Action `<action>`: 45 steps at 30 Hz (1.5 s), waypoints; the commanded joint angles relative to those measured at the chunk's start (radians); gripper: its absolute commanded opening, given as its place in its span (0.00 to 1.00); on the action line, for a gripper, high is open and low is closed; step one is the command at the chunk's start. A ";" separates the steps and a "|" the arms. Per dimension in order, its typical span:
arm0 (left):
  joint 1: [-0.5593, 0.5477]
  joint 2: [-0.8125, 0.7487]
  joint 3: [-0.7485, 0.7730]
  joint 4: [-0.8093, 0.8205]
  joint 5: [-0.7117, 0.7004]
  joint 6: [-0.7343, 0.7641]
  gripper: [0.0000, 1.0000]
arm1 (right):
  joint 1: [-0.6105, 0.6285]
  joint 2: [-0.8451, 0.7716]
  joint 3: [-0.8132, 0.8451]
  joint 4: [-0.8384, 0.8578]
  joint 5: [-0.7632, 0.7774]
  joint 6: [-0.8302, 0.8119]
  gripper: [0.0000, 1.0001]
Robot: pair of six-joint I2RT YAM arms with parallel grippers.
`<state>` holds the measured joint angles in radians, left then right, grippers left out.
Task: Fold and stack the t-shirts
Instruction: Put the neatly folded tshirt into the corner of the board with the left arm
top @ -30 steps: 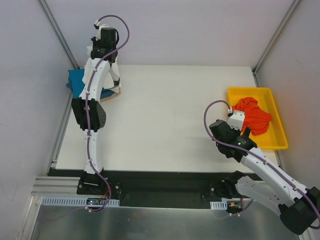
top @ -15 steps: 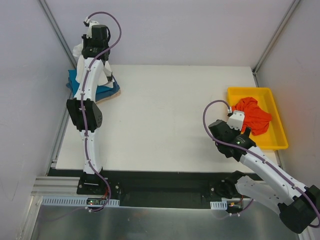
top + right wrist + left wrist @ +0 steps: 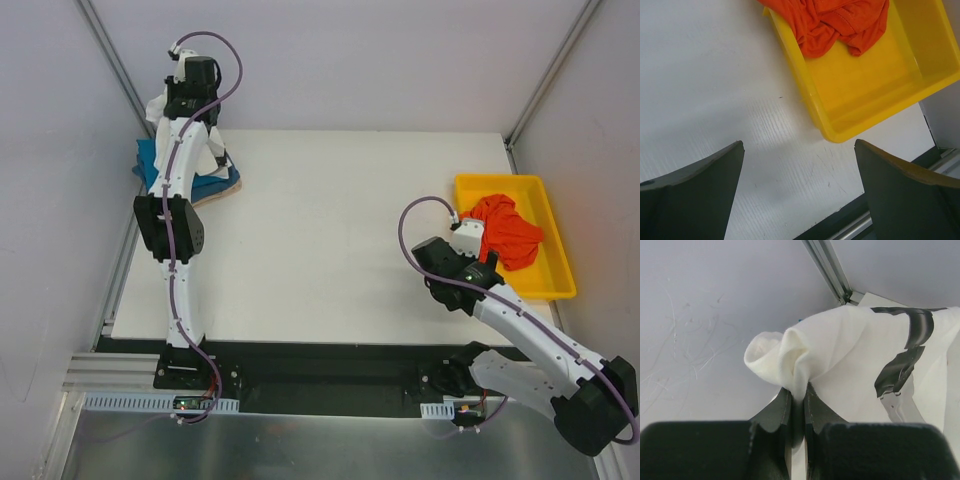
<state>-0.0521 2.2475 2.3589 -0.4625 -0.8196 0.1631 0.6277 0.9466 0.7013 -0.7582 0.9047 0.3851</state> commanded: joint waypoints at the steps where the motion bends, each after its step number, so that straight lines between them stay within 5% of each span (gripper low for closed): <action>1: 0.038 0.014 0.003 0.050 -0.020 -0.023 0.00 | -0.005 0.018 0.043 -0.013 0.040 0.020 0.97; 16: 0.127 0.073 -0.030 0.053 0.069 -0.066 0.00 | -0.003 0.124 0.089 -0.044 0.031 0.054 0.97; 23: 0.136 0.106 0.003 0.071 0.060 -0.053 0.08 | -0.003 0.127 0.104 -0.062 0.017 0.081 0.97; 25: 0.136 0.110 0.003 0.081 0.039 -0.048 0.18 | -0.003 0.120 0.107 -0.064 0.017 0.081 0.97; 26: 0.135 0.110 0.003 0.081 0.046 -0.043 0.36 | -0.003 0.109 0.106 -0.063 0.017 0.081 0.97; 28: 0.136 0.101 -0.001 0.081 0.050 -0.043 0.49 | -0.003 0.095 0.104 -0.066 0.017 0.077 0.97; 29: 0.136 0.101 -0.006 0.081 0.048 -0.046 0.67 | -0.003 0.083 0.104 -0.066 0.017 0.075 0.97; 33: 0.136 0.080 -0.018 0.079 0.056 -0.054 0.92 | -0.003 0.048 0.093 -0.067 0.016 0.077 0.97; 35: 0.135 0.057 -0.038 0.079 0.068 -0.066 0.99 | -0.003 0.038 0.090 -0.064 0.013 0.075 0.97; 45: 0.009 -0.130 -0.199 0.081 0.080 -0.091 0.99 | -0.003 0.003 0.109 -0.067 -0.013 0.074 0.97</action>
<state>0.0380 2.2745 2.2009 -0.4026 -0.7364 0.0975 0.6277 0.9821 0.7670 -0.8032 0.8967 0.4419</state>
